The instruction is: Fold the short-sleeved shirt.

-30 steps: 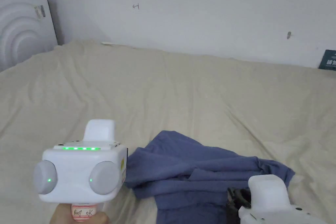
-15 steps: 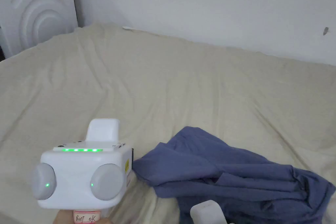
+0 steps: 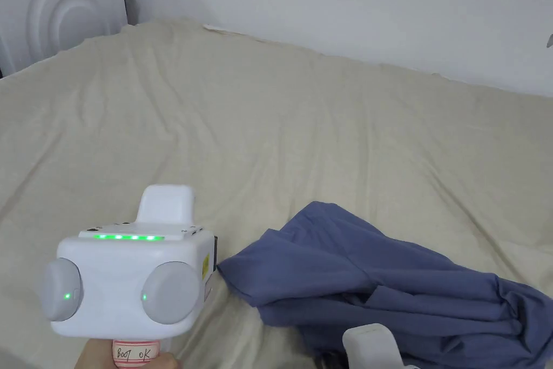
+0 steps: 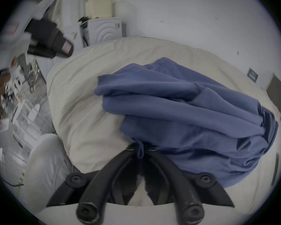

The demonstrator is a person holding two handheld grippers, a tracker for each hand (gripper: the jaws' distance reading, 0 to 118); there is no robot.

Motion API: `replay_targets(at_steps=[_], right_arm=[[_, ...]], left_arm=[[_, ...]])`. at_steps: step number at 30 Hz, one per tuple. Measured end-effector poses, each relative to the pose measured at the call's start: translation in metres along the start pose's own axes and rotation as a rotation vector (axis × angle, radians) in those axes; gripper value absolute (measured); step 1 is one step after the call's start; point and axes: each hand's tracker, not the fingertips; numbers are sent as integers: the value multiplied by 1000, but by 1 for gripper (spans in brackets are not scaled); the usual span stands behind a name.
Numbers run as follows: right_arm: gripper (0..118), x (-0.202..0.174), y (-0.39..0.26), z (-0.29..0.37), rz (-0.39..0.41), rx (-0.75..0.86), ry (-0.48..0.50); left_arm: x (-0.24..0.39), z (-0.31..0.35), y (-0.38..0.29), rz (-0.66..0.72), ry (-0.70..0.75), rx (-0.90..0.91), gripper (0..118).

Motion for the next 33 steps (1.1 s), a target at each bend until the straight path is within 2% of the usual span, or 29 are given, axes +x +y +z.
replay_targets(at_steps=[1, 8, 11, 12, 13, 15, 16, 21, 25, 26, 27, 29, 31, 33], right_arm=[[5, 3, 1, -2, -23, -11, 52], [3, 3, 1, 7, -15, 13, 54], [3, 10, 0, 7, -72, 10, 84], [3, 12, 0, 7, -83, 12, 90], [3, 15, 0, 7, -89, 12, 100], [3, 16, 0, 8, -92, 13, 105], [3, 17, 0, 9, -93, 15, 108], [3, 19, 1, 8, -96, 9, 122], [3, 24, -1, 1, -126, -9, 144], [3, 26, -1, 2, -135, -8, 152], [3, 27, 0, 2, -134, -10, 155], [3, 28, 0, 1, -130, -13, 163], [3, 29, 0, 0, -136, -17, 169], [3, 29, 0, -1, -151, -17, 174]], left_arm=[[2, -1, 1, 0, -7, -5, 1], [27, -8, 25, -84, -32, 0, 1], [44, -21, 44, -98, -66, 4, 4], [50, -27, 51, -121, -71, -13, 23], [57, -37, 58, -140, -110, -56, 49], [67, -59, 70, -144, -180, -86, 108], [72, -73, 76, -147, -226, -108, 118], [95, -131, 91, -193, -219, -236, 118], [104, -169, 80, -158, -232, -326, 117], [106, -175, 75, -151, -229, -348, 113], [107, -178, 71, -146, -227, -366, 101], [109, -185, 63, -137, -234, -392, 93], [118, -182, 58, -185, -120, -336, 85], [126, -177, 57, -212, -100, -317, 79]])
